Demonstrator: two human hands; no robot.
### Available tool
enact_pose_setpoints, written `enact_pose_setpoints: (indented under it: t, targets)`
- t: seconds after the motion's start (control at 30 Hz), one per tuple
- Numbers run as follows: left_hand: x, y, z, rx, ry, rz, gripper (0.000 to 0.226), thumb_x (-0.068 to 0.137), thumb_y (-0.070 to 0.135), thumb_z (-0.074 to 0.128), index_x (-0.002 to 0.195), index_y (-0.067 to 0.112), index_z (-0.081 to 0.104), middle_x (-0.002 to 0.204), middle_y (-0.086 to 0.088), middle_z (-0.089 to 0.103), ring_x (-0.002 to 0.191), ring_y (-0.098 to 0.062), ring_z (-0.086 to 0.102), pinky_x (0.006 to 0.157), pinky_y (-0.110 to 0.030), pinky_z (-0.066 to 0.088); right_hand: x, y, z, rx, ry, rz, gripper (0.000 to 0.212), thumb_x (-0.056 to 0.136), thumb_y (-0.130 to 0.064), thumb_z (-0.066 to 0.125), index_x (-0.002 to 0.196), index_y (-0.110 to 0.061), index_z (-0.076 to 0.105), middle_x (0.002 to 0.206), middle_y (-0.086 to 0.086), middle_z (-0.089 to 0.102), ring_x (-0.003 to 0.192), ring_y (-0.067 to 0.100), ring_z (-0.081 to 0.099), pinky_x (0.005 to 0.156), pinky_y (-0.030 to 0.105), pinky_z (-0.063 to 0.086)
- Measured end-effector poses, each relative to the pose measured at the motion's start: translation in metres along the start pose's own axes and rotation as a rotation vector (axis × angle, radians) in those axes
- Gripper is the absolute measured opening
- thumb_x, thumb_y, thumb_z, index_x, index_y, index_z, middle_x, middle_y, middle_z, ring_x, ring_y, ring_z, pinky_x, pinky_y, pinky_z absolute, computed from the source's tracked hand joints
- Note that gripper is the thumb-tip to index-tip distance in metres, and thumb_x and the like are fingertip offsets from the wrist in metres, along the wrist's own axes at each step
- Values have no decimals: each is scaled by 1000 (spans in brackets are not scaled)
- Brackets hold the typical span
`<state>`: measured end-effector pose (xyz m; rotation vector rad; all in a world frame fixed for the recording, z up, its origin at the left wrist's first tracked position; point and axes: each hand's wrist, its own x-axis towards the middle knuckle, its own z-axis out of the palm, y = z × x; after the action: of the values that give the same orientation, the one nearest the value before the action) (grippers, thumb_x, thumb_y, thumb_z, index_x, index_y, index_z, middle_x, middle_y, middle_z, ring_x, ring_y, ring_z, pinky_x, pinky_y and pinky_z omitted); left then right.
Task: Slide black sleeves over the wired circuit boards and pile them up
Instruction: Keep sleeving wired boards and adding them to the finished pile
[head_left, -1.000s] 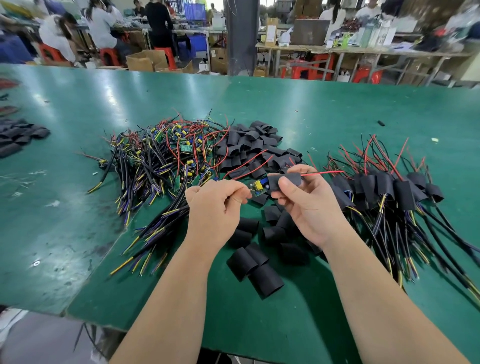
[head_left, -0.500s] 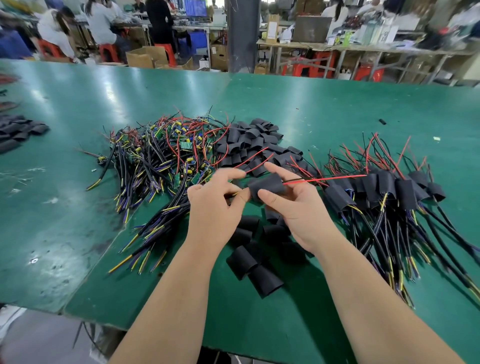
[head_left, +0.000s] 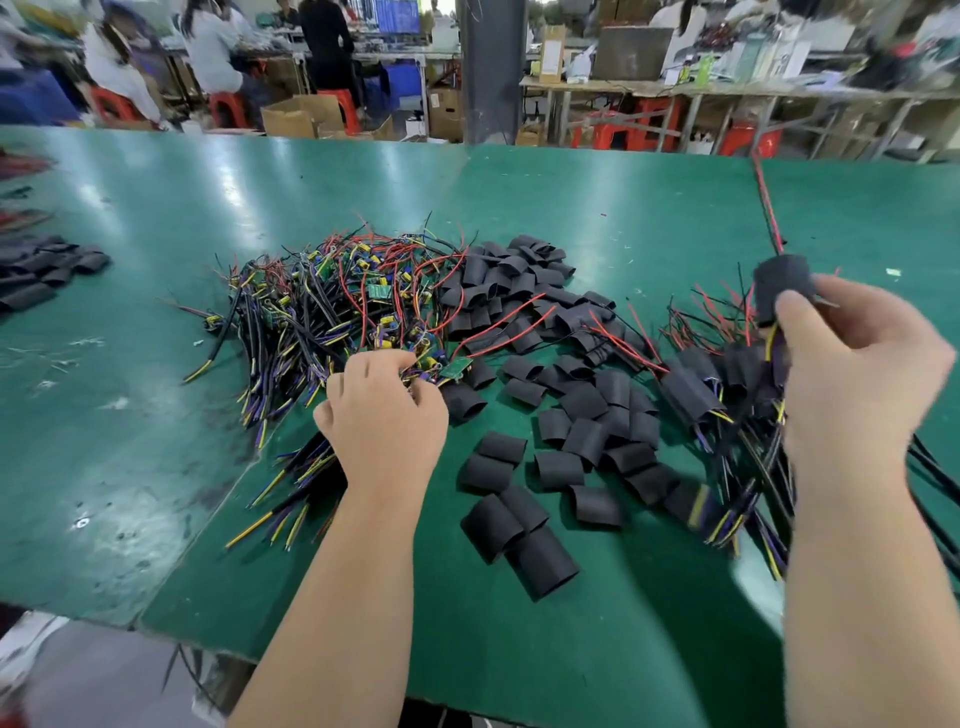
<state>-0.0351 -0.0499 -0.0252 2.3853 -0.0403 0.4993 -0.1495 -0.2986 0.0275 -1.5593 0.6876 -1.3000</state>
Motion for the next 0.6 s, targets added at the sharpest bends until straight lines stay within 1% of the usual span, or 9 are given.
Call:
enact_pose_setpoints:
  t: [0.07,0.17,0.23,0.3,0.37,0.43,0.5,0.53,0.6]
  targets:
    - [0,-4,2,164,-92,8,34,85,26,59,119,28,60,126,3,51,118,-23,39,98,-38,25,4,5,-8,-354,-19,-125,24,80,-25,64,100,-14,73,86,0,72,75,14,65,78,33,54]
    - [0,-6,3,229,-119,31,35,83,31,65,118,33,62,126,4,48,118,-23,37,97,-39,24,3,11,-8,-725,-102,-173,31,81,-9,60,109,-11,71,106,19,70,97,36,63,86,38,46]
    - [1,-7,2,231,-111,31,34,83,31,68,116,36,63,123,5,49,115,-24,39,94,-38,25,-1,10,-4,-764,-123,-156,36,80,-7,59,114,-13,70,113,22,65,104,40,58,89,39,43]
    - [2,-8,1,217,-96,33,31,83,30,70,112,37,64,119,5,50,111,-23,44,92,-38,24,-9,5,2,-718,-172,-187,33,81,-9,58,112,-13,70,109,19,66,102,35,58,89,33,40]
    - [4,-9,0,199,-87,39,25,83,30,71,107,37,66,115,5,54,105,-22,50,88,-36,24,-17,1,8,-660,-238,-185,26,82,-8,57,104,-12,71,99,12,70,95,28,61,86,28,40]
    - [5,-10,0,210,-97,51,16,86,32,68,102,35,68,109,5,59,102,-24,51,83,-36,25,-24,0,11,-673,-302,-151,19,84,-10,58,98,-12,71,86,6,70,81,22,60,80,24,41]
    - [4,-10,2,227,-101,60,12,89,34,64,100,34,68,105,4,62,102,-26,51,83,-36,25,-26,5,11,-745,-376,-95,15,84,-12,60,93,-7,71,81,9,70,76,26,61,80,27,47]
    - [4,-10,2,231,-93,64,11,91,35,62,100,34,67,103,4,63,102,-26,51,83,-37,24,-25,8,10,-778,-408,-58,16,84,-13,60,91,-4,71,81,13,71,76,31,64,79,32,51]
    - [5,-11,4,237,-65,67,9,93,34,58,99,33,65,98,4,63,97,-25,51,81,-36,20,-24,10,7,-840,-429,-9,15,84,-16,61,87,-5,71,82,15,69,77,35,63,74,36,53]
